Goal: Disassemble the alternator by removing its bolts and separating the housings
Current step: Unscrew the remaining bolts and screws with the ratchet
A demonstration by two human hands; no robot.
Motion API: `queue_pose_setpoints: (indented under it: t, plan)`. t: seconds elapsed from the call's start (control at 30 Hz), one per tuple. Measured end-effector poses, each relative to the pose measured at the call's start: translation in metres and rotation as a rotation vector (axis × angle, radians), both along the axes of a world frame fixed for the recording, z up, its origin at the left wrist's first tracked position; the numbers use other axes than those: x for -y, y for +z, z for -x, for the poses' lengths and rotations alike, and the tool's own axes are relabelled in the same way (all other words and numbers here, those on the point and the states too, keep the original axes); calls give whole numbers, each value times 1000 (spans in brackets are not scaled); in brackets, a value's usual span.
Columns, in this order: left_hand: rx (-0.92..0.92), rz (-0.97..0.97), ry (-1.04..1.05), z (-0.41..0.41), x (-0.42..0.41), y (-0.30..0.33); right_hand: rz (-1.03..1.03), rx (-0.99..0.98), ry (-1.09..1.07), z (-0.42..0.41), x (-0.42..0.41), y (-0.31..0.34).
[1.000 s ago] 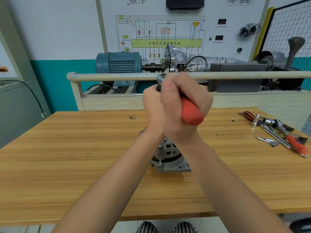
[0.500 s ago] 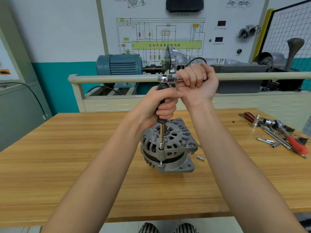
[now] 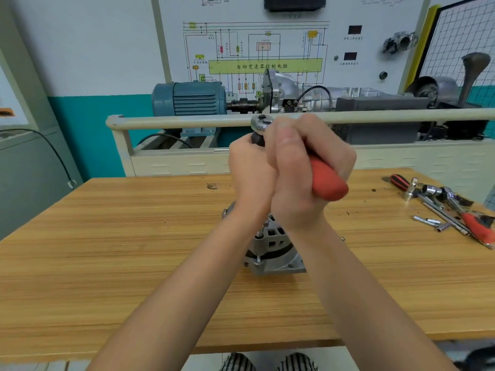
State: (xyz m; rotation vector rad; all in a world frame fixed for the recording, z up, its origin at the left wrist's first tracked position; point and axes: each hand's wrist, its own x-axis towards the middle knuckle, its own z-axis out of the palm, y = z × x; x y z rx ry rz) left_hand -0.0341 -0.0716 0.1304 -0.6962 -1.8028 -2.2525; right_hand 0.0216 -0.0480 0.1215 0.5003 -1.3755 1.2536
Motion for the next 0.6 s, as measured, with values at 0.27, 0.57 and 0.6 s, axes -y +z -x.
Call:
queue_pose_setpoints:
  t: [0.27, 0.57, 0.6]
  plan:
    - [77, 74, -471, 22, 23, 4, 457, -92, 916, 20, -39, 38]
    - [165, 185, -692, 27, 21, 8, 904, 21, 1222, 46, -60, 42]
    - [148, 172, -626, 25, 20, 7, 873, 3, 1183, 42, -58, 42]
